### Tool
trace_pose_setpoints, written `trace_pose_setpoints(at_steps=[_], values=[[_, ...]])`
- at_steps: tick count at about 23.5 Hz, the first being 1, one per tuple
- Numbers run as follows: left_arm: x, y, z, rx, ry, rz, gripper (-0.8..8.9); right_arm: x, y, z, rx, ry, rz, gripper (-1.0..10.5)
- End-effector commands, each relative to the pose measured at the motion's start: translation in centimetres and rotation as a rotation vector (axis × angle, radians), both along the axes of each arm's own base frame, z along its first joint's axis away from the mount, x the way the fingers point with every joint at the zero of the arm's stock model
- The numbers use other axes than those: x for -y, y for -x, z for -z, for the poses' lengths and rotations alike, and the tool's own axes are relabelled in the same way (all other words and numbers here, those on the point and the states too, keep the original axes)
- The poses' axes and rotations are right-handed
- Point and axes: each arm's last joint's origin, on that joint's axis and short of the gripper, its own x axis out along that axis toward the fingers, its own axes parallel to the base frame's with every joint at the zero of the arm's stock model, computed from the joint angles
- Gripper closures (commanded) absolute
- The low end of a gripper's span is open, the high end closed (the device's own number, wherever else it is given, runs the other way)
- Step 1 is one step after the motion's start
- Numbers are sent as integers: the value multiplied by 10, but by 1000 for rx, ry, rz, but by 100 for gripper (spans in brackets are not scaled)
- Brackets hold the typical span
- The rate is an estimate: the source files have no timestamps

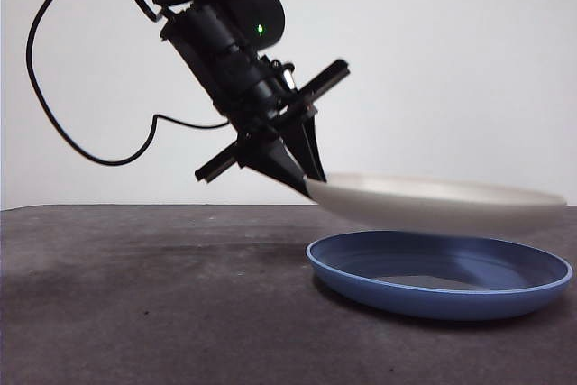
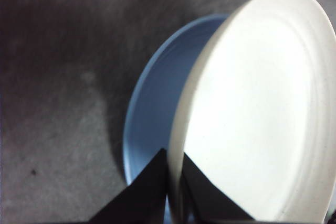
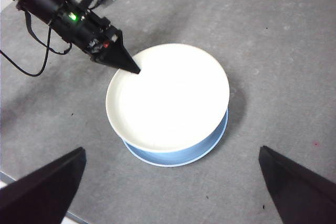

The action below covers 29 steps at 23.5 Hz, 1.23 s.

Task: Pick up the white plate, put it on the blue plate, put it on desk

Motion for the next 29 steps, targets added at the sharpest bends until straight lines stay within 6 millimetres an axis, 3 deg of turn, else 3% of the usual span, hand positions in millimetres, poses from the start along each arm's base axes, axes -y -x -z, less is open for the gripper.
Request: trace_pose_setpoints(at_steps=[1, 6, 13, 18, 23, 29], values=[[7, -3, 10, -26, -17, 10, 804, 0, 2, -5, 32, 8, -7, 361], [14, -1, 23, -49, -37, 29, 804, 0, 2, -5, 30, 3, -13, 361], [15, -3, 24, -22, -28, 40, 802, 0, 3, -5, 22, 0, -15, 361], [16, -3, 24, -21, -26, 42, 665, 0, 3, -5, 20, 1, -15, 361], [18, -6, 15, 2, -12, 45, 345, 0, 3, -4, 19, -3, -22, 361], [18, -11, -11, 31, -28, 95, 306, 0, 3, -5, 17, -9, -31, 361]])
